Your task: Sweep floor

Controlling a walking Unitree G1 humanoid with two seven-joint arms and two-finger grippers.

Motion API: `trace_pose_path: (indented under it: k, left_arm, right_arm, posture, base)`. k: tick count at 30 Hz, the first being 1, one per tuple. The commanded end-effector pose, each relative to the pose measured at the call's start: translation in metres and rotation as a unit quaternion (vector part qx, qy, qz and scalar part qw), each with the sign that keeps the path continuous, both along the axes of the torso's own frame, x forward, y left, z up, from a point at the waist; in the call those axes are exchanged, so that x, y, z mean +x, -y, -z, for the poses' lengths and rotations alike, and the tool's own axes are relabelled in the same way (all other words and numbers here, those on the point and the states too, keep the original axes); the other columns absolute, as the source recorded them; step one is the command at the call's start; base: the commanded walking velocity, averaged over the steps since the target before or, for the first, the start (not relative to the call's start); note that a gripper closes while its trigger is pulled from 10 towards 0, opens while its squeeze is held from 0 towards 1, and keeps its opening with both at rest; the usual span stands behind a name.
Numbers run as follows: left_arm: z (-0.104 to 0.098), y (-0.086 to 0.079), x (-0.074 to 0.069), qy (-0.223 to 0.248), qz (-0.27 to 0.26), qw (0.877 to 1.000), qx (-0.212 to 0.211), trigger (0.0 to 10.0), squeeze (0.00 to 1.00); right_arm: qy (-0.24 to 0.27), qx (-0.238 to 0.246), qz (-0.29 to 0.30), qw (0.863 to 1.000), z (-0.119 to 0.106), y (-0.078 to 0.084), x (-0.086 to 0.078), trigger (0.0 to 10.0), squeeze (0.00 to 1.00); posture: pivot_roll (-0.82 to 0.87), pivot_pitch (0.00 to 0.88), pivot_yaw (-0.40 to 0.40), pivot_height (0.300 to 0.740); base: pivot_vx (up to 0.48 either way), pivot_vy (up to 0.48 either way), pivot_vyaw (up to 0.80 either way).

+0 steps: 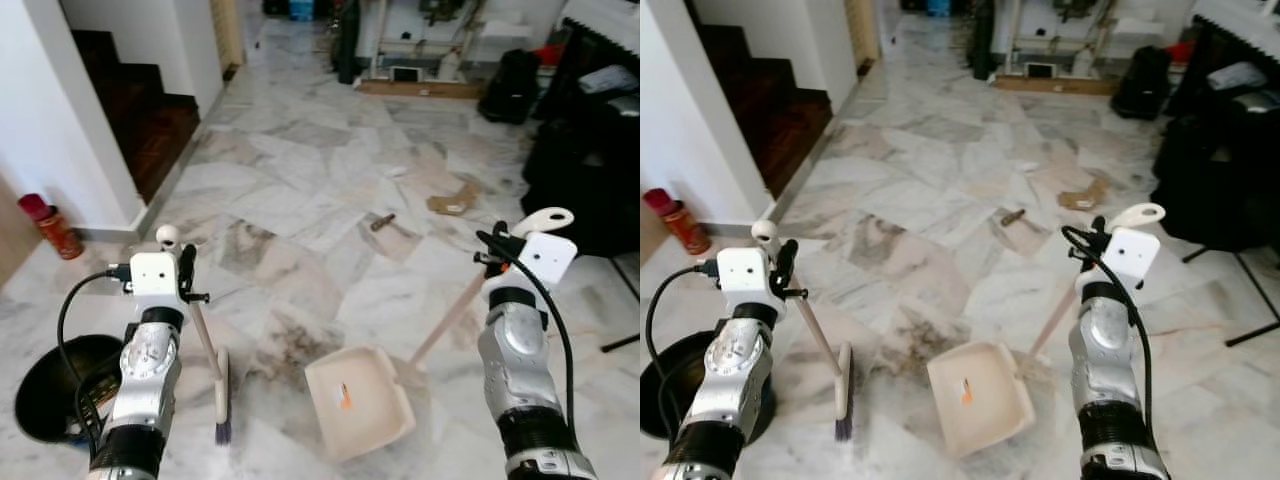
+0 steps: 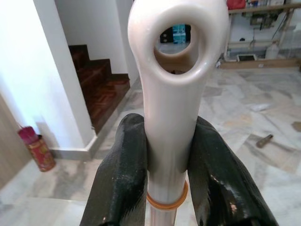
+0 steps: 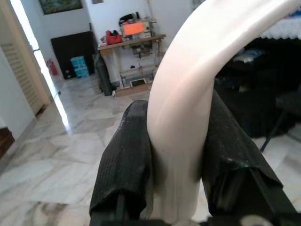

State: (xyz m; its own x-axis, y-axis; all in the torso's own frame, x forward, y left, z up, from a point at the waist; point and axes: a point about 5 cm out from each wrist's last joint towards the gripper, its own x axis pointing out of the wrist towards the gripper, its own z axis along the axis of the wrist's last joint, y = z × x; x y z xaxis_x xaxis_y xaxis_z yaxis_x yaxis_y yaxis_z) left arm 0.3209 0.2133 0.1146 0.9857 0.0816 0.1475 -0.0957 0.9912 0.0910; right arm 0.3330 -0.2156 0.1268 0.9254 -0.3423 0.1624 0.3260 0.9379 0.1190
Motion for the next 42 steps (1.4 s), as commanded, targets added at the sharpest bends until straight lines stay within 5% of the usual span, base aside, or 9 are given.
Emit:
trace_pose_path:
  k: [1,13,22,29,42]
  left_arm:
    - [-0.012,-0.007,0.007,0.015,0.004,1.0,0.01,10.0,0.0]
    - [-0.008,0.005,0.018,-0.005,0.021,1.0,-0.012,10.0,0.0]
    - [0.001,0.025,0.016,-0.006,0.041,0.999,-0.014,10.0,0.0]
    - [-0.005,0.02,0.013,0.015,0.015,0.999,-0.026,10.0,0.0]
    - [0.002,0.021,0.006,0.004,0.014,1.0,-0.025,10.0,0.0]
  right_arm:
    - [0.018,0.017,0.027,0.999,-0.002,0.005,-0.002,10.0,0.0]
    - [0.02,0.006,0.056,0.998,0.007,0.017,-0.021,10.0,0.0]
    - [0.01,-0.008,0.06,0.998,0.011,0.024,-0.03,10.0,0.0]
    - [0.008,-0.027,0.038,0.999,0.0,0.022,-0.022,10.0,0.0]
    - [-0.008,-0.025,0.044,0.999,0.005,0.024,-0.035,10.0,0.0]
  posture:
    - [0.03,0.0,0.076,0.74]
    - [-0.07,0.0,0.124,0.74]
    - [-0.05,0.0,0.064,0.74]
    - [-0.03,0.0,0.02,0.74]
    - [-0.06,0.0,0.027,0.74]
  base:
    - [0.0,0.0,0.0]
    - [0.145,0.0,0.0]
    - [0.346,0.0,0.0]
    - [0.366,0.0,0.0]
    - [0.375,0.0,0.0]
